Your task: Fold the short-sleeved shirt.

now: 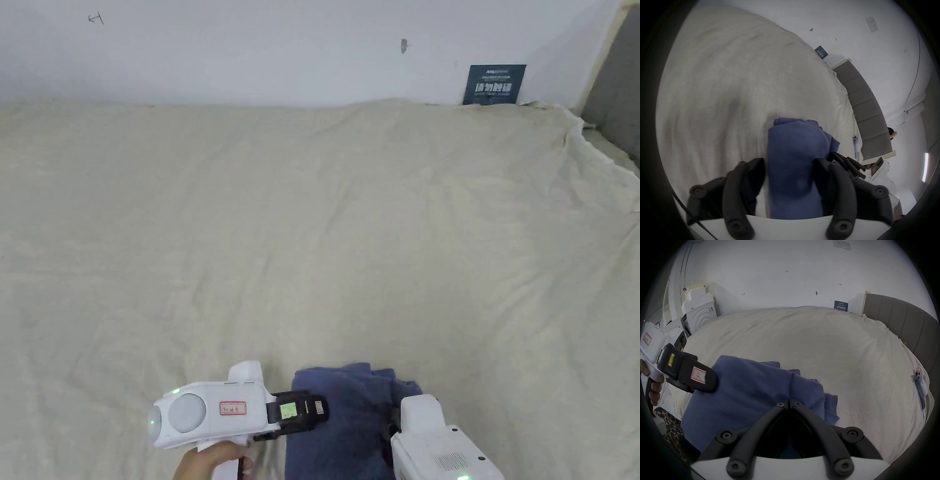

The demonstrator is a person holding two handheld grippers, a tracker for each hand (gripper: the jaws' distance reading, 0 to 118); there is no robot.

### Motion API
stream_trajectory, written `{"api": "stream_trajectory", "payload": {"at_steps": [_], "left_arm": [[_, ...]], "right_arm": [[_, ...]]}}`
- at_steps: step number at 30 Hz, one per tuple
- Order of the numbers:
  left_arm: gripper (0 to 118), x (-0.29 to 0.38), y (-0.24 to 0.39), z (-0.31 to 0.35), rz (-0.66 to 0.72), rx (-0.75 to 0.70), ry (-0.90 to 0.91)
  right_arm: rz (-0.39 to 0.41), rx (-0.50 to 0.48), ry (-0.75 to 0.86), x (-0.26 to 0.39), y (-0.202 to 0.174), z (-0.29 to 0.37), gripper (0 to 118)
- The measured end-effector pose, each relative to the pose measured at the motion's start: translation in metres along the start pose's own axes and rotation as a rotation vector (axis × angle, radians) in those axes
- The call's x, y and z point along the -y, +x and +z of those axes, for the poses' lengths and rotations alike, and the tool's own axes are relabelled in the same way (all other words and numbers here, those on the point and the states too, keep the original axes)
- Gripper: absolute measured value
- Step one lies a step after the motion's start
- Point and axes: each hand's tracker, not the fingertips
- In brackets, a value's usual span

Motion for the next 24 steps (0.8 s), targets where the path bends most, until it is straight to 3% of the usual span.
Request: {"api": "stream_trajectory", "payload": {"at_steps": [8,17,24], "left_arm": [[21,0.009,0.001,-0.005,0.002,0.006,0.003],[17,-0.017,0.019,0.031,-0.116,0.027,0.044],[17,-0.067,-0.036,0.109,-0.119,-0.099,0.104]], "right_arm": [[-0.035,-0.042,-0.010,-0.005,0.009,0.003,0],[-0.016,-0.046,0.156,-0.058,0.020,0.045,0],[0.002,-0.018,0.295,-0.111,0.031,0.077,0]]}}
